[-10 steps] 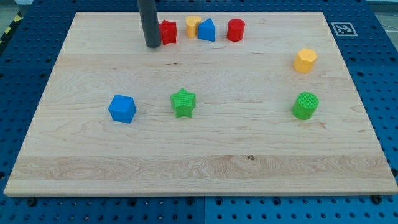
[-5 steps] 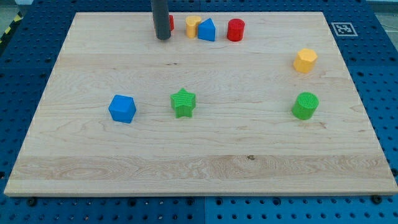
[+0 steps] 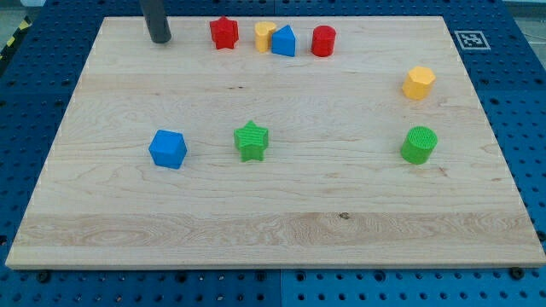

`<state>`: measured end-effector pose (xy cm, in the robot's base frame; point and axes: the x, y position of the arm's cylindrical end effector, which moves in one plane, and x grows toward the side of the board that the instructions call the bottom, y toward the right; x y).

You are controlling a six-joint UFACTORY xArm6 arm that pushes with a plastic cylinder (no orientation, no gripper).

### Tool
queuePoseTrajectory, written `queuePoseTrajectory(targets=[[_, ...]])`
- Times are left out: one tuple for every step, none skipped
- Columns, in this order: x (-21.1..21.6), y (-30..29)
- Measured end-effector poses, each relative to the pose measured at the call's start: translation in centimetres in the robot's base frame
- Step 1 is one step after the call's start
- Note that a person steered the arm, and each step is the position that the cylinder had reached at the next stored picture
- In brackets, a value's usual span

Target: Push red star into yellow heart

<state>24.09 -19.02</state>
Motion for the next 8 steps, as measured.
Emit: queuePoseTrajectory(targets=[[-1.3, 0.2], [-1.7, 2.0], [-1.7, 5.0], [-1.5, 7.9], [-1.0, 10.1], [-0.9, 9.8], [-0.4, 5.9], [1.4, 4.3]])
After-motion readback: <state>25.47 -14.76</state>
